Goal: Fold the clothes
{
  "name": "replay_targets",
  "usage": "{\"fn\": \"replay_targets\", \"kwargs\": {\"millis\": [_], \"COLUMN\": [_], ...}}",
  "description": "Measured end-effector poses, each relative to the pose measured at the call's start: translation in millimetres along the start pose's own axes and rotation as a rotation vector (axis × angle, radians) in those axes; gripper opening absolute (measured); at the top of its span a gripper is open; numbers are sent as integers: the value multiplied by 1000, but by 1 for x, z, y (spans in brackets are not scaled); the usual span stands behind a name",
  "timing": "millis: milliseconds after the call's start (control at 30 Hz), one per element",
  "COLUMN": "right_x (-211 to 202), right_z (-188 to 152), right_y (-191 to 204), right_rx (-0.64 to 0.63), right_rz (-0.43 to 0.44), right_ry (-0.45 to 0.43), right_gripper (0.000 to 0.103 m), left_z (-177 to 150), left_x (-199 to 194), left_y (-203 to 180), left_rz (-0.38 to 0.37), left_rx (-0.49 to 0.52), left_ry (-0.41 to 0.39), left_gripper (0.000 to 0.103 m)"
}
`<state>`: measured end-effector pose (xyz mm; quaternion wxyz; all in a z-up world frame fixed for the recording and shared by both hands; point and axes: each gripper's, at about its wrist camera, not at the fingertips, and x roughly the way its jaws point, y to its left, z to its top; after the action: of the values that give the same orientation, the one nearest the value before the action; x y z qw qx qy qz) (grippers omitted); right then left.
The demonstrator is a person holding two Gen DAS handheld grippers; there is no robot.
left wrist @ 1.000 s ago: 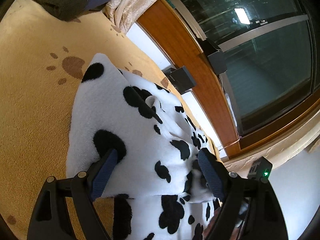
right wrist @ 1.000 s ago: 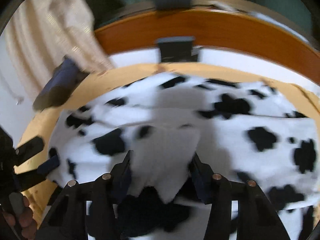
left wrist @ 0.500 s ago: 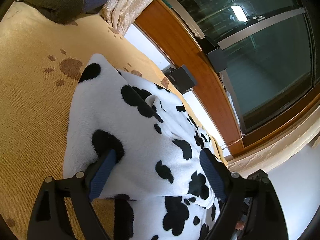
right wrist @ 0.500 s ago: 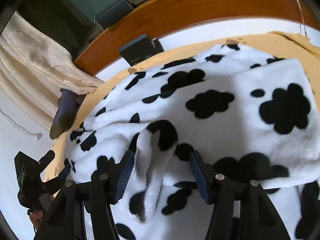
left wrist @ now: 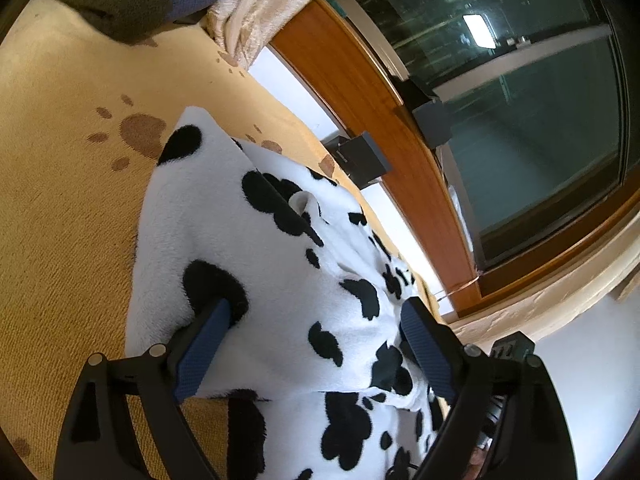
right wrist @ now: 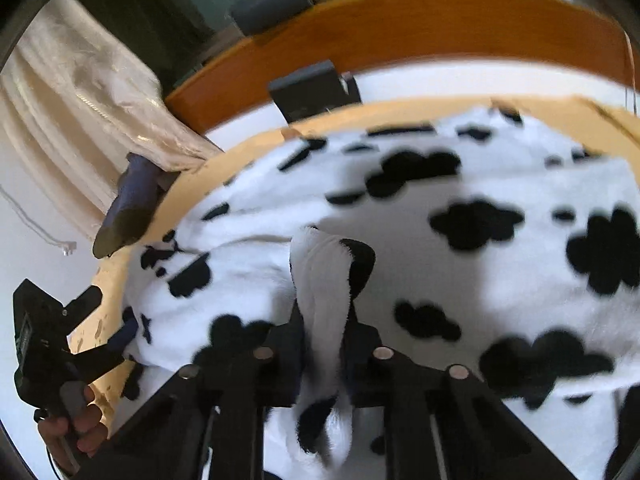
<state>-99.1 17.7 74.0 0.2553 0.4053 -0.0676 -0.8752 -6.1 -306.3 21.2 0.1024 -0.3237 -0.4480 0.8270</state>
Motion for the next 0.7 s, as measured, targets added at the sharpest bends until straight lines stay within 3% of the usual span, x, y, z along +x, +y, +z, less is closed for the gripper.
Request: {"fn": "replay_targets", "kwargs": {"millis": [167,300,400,467,600,700], "right_x": [-9,-44,-70,-87,-116,-119], "right_z": [14,44,68,83,83,70], "right_y": [20,29,36,40,-10,-63], "right_rx": [-78,-109,-131,-146,-56,47], "right_rz": [-17,-39,-55,-66,-163,-227], "right_ry": [-47,-150,-229,-281,-315,-271], "right_gripper": [15,15,15,15,15,15], "left_z": [7,11,12,13,13,12], "left_x": [-13,-22,-27,-29,-22,-16], "left_y": [7,8,11,15,21,14], "left_rz": [-14,2,44,63,72,104], "left_rx": [-42,-34,-41,-59,-77,-28], "left_ry": [-45,-93,-127,-141,-118,-114], "left_gripper": [90,91,101,103,103,103]}}
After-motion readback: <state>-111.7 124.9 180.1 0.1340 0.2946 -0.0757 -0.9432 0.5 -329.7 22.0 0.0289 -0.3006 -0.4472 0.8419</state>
